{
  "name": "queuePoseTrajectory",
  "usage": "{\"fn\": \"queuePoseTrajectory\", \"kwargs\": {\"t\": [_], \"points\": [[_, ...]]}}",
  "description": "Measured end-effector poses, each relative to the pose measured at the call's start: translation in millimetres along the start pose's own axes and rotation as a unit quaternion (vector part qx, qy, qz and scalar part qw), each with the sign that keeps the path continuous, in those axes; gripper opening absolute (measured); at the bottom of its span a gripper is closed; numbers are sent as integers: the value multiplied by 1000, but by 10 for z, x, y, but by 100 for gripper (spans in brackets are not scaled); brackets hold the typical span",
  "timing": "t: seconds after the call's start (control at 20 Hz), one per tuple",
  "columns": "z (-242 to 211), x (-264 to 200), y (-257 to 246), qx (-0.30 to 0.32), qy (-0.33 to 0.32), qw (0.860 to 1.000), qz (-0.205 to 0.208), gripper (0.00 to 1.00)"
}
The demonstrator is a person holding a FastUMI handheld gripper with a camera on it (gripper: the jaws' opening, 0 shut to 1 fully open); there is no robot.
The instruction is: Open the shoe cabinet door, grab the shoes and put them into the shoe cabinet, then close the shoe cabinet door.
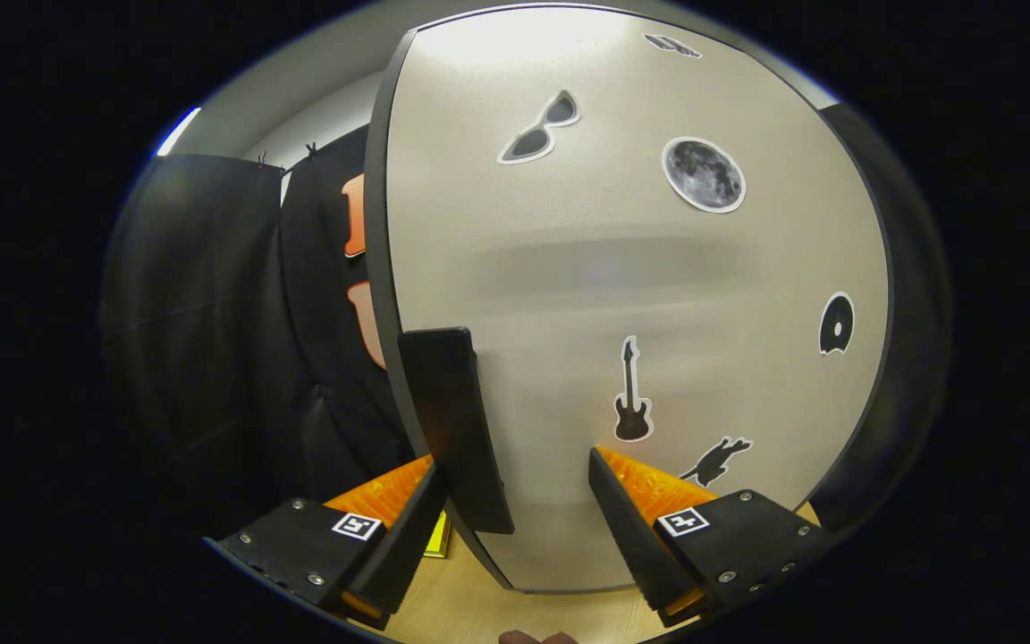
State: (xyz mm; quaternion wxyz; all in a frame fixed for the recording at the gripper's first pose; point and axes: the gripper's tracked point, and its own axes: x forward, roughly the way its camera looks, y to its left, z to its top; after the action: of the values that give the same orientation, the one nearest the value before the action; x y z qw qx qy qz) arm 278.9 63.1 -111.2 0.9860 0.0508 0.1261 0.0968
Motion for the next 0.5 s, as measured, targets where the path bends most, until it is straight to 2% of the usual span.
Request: {"fn": "queuePoseTrajectory", "kwargs": {"t": [0.1,0.2,0.5], "points": [[-56,-40,31,17,21,1000,1,96],[-12,-155,83,32,13,999,4,96],[17,-810,245,9,-2,1000,3,95]]}}
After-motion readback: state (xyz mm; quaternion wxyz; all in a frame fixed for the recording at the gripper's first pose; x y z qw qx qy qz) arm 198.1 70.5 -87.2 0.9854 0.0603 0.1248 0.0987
